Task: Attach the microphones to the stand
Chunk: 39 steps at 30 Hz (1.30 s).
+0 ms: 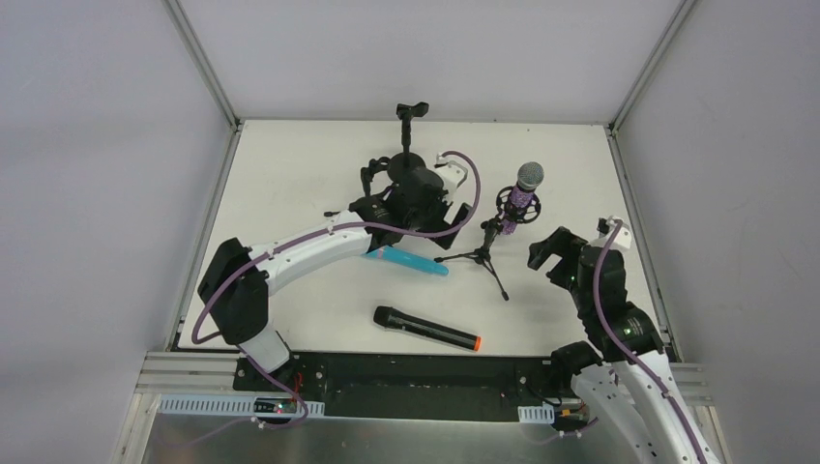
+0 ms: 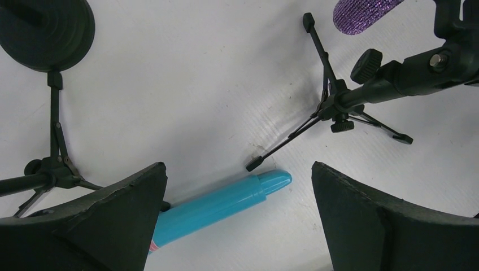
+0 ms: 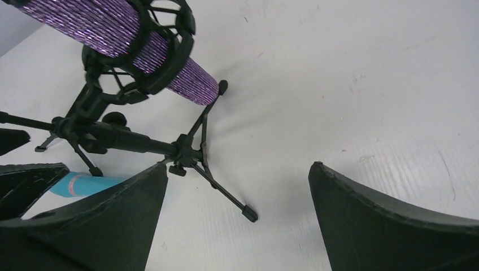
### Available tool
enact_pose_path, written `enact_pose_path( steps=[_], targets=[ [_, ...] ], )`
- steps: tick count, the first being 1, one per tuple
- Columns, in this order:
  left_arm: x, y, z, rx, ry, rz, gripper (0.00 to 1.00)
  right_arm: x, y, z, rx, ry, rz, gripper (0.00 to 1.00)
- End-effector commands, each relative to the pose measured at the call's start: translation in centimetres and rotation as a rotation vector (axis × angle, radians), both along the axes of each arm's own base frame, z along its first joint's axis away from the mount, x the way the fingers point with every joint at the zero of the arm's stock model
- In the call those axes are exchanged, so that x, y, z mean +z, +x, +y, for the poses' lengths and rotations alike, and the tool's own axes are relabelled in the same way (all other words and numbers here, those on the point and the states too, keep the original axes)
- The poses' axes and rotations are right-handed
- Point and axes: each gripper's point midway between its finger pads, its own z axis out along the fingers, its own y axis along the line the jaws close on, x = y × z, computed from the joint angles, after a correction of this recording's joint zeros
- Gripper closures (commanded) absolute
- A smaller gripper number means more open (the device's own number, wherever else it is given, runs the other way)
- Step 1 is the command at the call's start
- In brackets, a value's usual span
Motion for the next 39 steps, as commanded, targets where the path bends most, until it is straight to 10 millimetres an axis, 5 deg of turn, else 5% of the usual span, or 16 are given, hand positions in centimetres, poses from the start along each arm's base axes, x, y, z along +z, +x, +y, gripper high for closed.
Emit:
enact_pose_path(
  steps=[1, 10, 21, 28, 39],
  targets=[
    [3.8, -0.5, -0.2, -0.042, -0.066, -0.086, 0.0, -2.3, -0.7, -0.2, -0.088, 0.083, 0.098, 0.01],
    [8.0, -2.5, -0.7, -0.093, -0.204, -0.08, 0.0, -3.2, -1.1, 2.1, -0.15, 0.334, 0.181, 0.01],
    [11.2, -5.6, -4.6, -0.134, -0.415, 0.092, 0.0, -6.7, -3.3, 4.3, -0.076, 0.439, 0.289, 0.01],
    [10.1, -6.0, -8.5, -0.103, -0.379, 0.088, 0.0, -8.1, -3.7, 4.3, -0.088, 0.453, 0.309, 0.01],
    [7.3, -2.4, -10.9, 0.024, -0.145, -0.139, 0.0, -8.9, -3.9, 3.8, -0.091, 0.44, 0.288, 0.01]
  ],
)
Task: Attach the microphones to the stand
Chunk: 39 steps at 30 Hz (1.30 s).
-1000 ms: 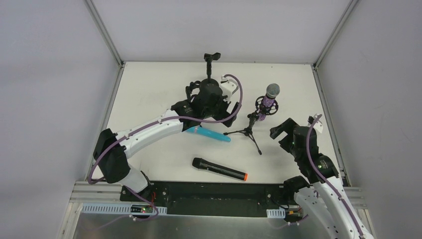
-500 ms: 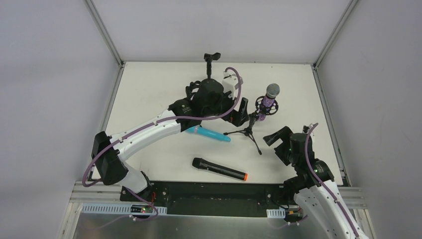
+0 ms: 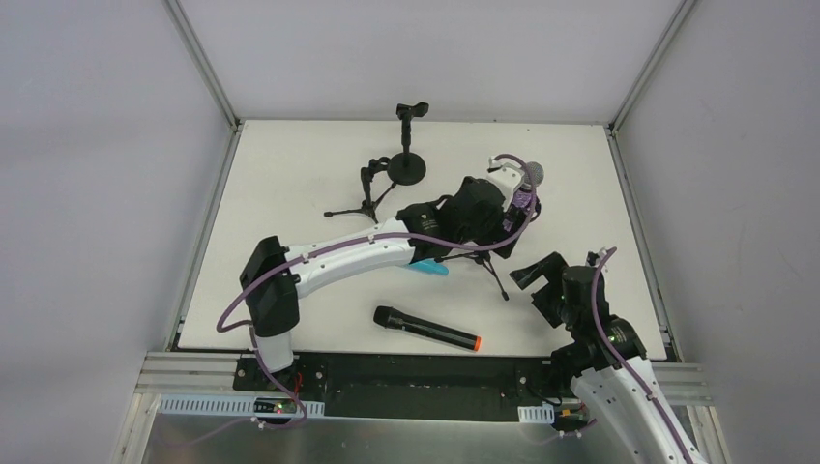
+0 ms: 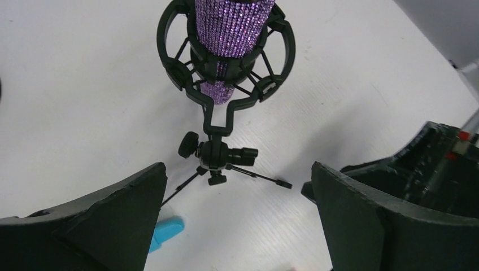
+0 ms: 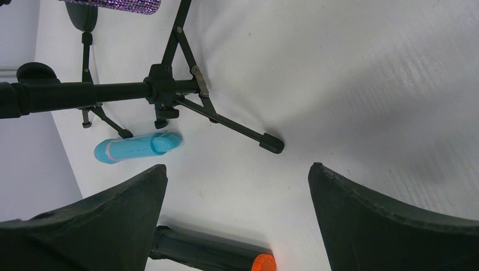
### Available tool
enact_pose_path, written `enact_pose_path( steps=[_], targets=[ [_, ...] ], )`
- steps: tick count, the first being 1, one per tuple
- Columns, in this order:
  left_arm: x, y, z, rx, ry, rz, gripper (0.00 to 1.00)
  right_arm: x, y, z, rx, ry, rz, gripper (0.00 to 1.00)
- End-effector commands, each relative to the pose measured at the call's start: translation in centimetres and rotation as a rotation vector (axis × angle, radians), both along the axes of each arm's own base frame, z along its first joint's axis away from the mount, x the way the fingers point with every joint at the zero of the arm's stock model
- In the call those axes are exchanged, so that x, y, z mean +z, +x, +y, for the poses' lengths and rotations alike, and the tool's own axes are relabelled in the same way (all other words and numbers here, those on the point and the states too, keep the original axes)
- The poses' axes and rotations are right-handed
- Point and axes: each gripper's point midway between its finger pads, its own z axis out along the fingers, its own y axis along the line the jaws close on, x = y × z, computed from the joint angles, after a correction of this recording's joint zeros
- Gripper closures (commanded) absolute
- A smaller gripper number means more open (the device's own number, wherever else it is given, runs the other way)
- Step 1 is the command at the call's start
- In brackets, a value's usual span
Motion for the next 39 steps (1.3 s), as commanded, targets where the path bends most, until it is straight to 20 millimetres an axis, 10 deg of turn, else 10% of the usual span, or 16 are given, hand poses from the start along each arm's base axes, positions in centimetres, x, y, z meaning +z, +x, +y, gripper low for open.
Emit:
enact_pose_path(
  steps=[1, 21, 35, 39],
  targets=[
    [1.7, 2.5, 0.1, 0.097, 0.053, -0.136, 0.0, 0.2, 0.1, -0.2, -0.009, 0.001, -0.014, 0.01],
    [-1.0, 2.8, -1.9, -0.002, 0.135, -0.155, 0.41, 0.4, 0.3, 0.2, 0.026, -0.017, -0.006, 0.01],
    [-1.5, 2.7, -2.1, -0.028, 0.148, -0.153, 1.0, 1.0, 1.4, 0.9, 0.119, -0.067, -0.082, 0.01],
    [-1.0, 3.4, -1.0, 0.025, 0.172, -0.186, 1.0, 1.6, 2.2, 1.0, 0.138, -0.085, -0.156, 0.03]
  ],
)
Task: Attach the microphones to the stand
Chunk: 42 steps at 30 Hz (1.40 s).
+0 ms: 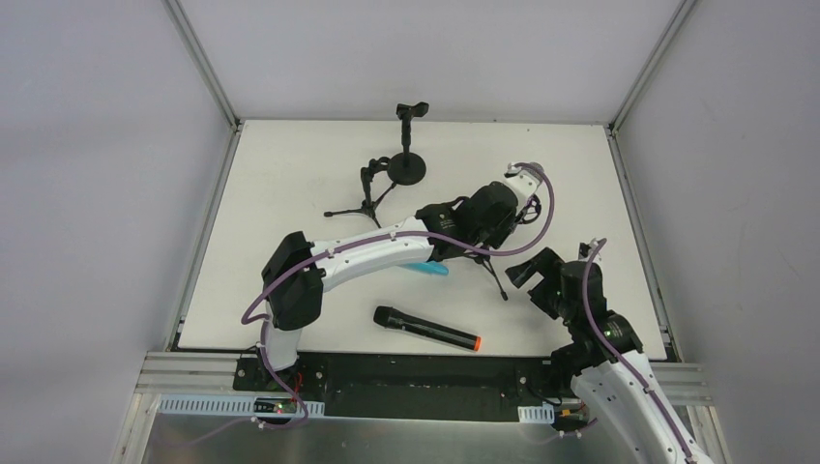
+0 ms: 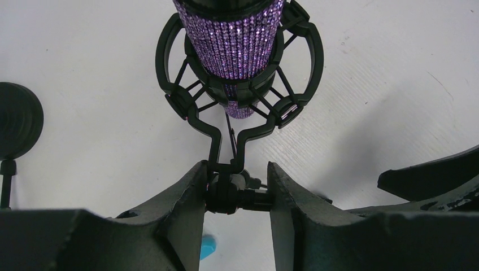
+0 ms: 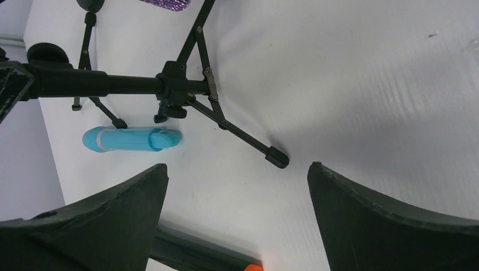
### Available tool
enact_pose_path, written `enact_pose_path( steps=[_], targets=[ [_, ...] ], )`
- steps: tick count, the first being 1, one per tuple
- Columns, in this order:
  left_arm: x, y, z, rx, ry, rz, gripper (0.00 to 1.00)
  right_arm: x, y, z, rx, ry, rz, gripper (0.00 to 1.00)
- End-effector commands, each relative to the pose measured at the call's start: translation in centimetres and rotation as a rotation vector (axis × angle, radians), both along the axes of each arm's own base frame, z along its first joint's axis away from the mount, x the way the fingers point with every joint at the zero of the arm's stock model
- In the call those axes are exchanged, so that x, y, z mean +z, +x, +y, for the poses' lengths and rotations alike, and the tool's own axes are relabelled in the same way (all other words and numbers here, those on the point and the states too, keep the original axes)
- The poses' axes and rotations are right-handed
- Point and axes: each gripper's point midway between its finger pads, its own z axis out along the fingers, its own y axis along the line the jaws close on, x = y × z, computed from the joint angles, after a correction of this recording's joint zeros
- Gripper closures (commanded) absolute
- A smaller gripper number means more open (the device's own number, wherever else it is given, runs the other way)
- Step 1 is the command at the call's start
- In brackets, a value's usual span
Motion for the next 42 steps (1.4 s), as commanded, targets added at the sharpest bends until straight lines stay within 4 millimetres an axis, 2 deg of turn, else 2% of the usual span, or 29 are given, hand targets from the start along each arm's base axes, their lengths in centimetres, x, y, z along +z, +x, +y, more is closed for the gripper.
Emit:
enact_pose_path(
  steps=[1, 4, 12, 19, 21, 24, 34, 42],
  targets=[
    [2.3, 1.1, 0.7, 0.056, -0.006, -0.073, 1.0, 1.7, 1.6, 0.5, 0.053, -0.02, -0.135, 0.03],
    [2.6, 1.1, 1.2, 0.072, -0.012, -0.072, 1.0, 1.8, 2.3, 0.6, 0.081, -0.047, -0.186, 0.04],
    [1.6, 1.2, 2.7, 0.09, -0.007, -0.01, 1.0, 2.4, 3.5, 1.8, 0.127, -0.043, -0.248, 0.04],
    [1.8, 1.3, 3.5, 0.099, -0.041, 0.037, 1.0, 3.1, 4.6, 2.5, 0.133, -0.036, -0.382, 0.06],
    [1.9, 1.2, 3.5, 0.099, -0.044, 0.04, 1.0, 3.2, 4.7, 2.6, 0.147, -0.068, -0.404, 0.06],
    [1.9, 1.2, 3.4, 0.098, -0.05, 0.044, 1.0, 4.5, 5.0, 3.3, 0.178, -0.1, -0.475, 0.06],
    [1.9, 1.3, 3.4, 0.092, -0.039, 0.033, 1.0, 6.4, 4.9, 6.9, 0.317, -0.221, -0.703, 0.07],
    [2.0, 1.2, 3.4, 0.085, -0.041, 0.031, 1.0, 6.4, 5.7, 7.9, 0.354, -0.358, -0.857, 0.07]
  ],
)
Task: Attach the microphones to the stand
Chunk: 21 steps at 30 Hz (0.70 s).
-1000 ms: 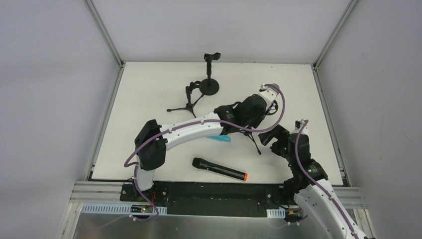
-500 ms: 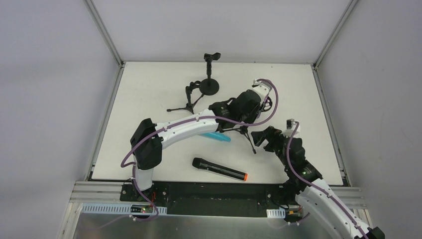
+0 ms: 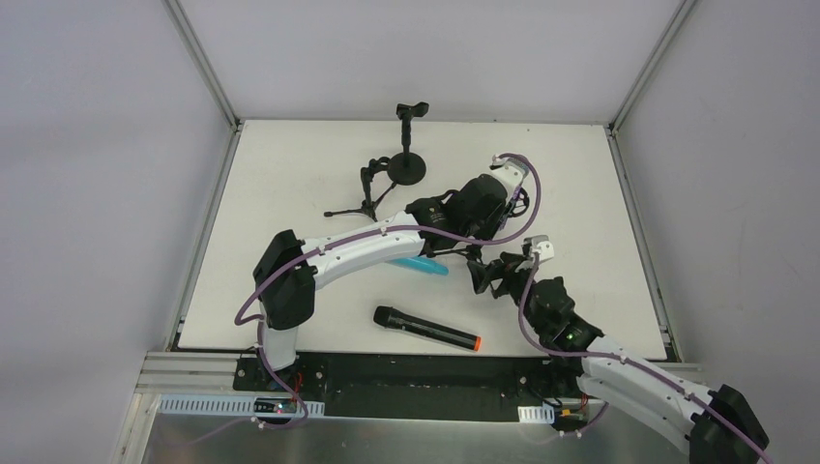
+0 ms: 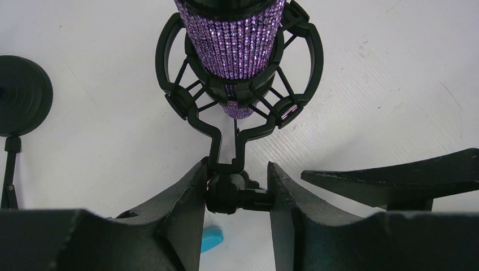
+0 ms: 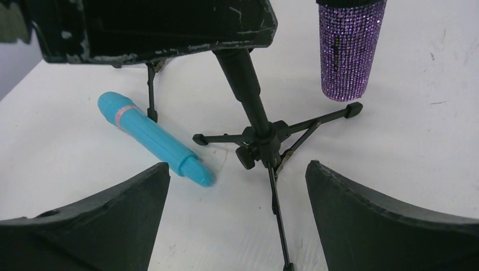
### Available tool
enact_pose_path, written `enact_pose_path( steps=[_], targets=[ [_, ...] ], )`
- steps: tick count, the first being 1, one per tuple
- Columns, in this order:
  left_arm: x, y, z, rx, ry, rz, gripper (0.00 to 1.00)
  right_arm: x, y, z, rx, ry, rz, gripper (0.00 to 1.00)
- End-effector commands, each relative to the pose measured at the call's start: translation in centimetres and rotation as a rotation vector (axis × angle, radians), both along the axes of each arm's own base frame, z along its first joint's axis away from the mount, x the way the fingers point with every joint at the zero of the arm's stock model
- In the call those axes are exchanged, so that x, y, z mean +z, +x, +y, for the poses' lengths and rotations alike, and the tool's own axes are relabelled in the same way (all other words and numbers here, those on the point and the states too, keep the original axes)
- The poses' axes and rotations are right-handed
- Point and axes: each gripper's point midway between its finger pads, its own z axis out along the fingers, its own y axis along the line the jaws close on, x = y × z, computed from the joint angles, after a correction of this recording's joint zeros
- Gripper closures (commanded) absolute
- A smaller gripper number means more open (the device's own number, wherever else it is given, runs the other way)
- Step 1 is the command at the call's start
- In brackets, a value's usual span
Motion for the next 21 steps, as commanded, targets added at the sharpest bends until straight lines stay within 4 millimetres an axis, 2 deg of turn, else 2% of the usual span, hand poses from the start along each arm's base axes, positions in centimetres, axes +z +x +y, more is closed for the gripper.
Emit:
enact_pose_path(
  steps=[1, 9, 14, 21],
  targets=[
    [2.0, -0.3, 1.0, 0.0, -0.021, -0.008, 1.0, 3.4, 1.8, -0.1, -0.052, 0.006, -0.204, 0.07],
    [1.9, -0.5, 0.6, -0.02, -0.027, 0.005, 1.0, 3.6, 3.5, 0.6, -0.098, 0.025, -0.246, 0.08],
    [1.9, -0.6, 0.5, -0.025, -0.029, 0.008, 1.0, 3.5, 4.4, 0.2, -0.158, 0.018, -0.283, 0.12],
    [2.1, -0.7, 0.4, -0.028, -0.036, 0.011, 1.0, 2.6, 5.5, 1.1, -0.167, 0.026, -0.283, 0.23]
  ],
)
